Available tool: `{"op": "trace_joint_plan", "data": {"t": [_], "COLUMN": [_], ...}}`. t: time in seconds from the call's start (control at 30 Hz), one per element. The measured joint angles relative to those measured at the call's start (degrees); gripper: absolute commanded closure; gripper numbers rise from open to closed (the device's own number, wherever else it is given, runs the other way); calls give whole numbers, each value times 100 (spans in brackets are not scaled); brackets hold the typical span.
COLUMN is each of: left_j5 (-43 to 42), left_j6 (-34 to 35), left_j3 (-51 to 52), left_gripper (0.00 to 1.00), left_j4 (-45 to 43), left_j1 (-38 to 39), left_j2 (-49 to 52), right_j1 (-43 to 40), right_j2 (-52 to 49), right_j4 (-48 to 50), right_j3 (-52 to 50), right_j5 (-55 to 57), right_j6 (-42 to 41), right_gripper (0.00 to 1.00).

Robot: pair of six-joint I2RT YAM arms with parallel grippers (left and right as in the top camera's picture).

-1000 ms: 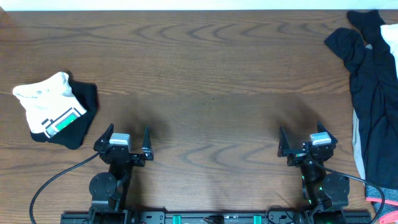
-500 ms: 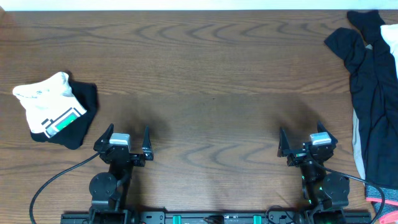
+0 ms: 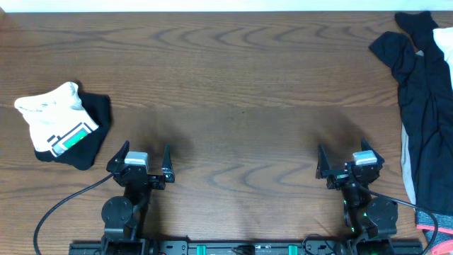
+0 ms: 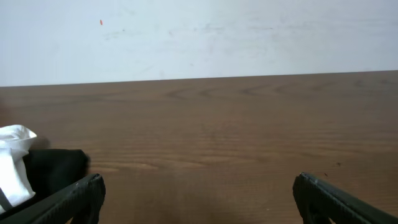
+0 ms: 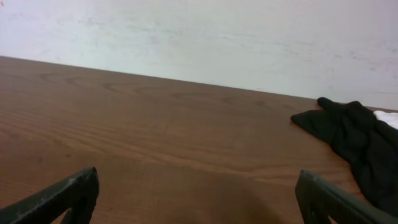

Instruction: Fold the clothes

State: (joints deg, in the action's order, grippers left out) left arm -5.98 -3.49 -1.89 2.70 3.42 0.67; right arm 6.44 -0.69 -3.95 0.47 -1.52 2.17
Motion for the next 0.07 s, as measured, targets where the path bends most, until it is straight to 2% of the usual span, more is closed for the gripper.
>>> {"op": "trace_joint_plan", "data": {"t": [0.07], "left_j5": [0], "left_j6": [0], "left_j3": [0], "left_gripper": [2], "left_j4": [0], "left_j1": [0], "left_j2": [0], "right_j1": [0], "right_j2": [0], "right_j4": [0], "right_j3": [0], "right_j5": [0], "right_j6": [-2], "right_gripper": [1]}}
